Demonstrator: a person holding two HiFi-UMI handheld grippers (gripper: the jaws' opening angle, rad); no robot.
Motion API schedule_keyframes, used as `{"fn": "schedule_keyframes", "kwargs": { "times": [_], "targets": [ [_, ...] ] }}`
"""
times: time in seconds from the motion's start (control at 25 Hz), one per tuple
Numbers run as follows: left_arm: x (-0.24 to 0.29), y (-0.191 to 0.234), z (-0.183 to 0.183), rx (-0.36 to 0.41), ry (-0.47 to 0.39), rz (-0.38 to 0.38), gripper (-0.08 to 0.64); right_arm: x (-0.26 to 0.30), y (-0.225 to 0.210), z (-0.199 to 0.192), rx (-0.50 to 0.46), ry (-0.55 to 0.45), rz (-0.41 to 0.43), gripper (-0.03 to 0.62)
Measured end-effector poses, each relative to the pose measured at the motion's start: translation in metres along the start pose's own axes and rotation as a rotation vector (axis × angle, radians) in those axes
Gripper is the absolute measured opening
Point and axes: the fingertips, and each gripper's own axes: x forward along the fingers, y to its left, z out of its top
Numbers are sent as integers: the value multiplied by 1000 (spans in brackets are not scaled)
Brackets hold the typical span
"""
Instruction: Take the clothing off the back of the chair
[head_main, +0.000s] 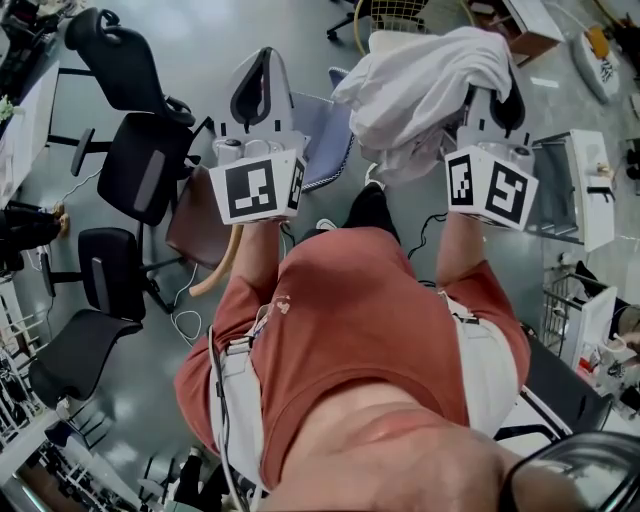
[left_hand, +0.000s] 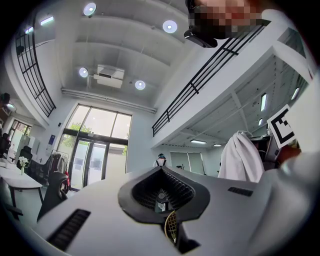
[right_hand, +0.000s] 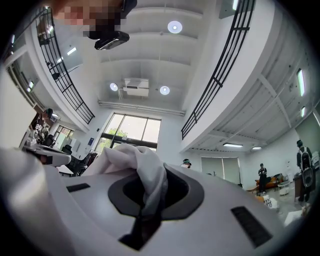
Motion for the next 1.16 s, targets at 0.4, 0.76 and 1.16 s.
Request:
{"fn": "schedule_keyframes", "kwargs": {
  "times": [0.4, 0.76, 1.16],
  "targets": [
    [1, 2, -7, -4, 10, 2, 14, 2, 4, -5, -6, 10, 0, 46],
    [4, -1, -11, -10, 17, -7, 14, 3, 3, -6, -10, 14, -5, 46],
    [7, 5, -15, -16, 19, -12, 14, 8, 8, -7, -23, 16, -3, 46]
  ]
}}
